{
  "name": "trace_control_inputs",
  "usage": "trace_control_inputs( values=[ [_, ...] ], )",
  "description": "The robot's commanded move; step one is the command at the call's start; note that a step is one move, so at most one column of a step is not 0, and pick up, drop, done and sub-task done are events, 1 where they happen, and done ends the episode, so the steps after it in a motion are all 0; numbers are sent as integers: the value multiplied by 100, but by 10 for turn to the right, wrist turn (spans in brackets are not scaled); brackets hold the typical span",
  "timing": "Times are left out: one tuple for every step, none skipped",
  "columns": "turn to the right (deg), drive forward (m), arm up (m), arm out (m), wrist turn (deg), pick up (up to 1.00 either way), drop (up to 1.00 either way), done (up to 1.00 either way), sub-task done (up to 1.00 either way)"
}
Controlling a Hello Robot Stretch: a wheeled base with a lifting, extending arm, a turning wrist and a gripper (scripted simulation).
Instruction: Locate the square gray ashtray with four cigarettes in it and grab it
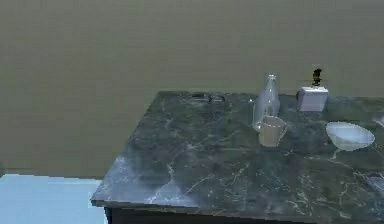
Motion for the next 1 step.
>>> trace_control_inputs(
  values=[
    [-360, 0, 0, 0, 0, 0, 0, 0, 0]
  ],
)
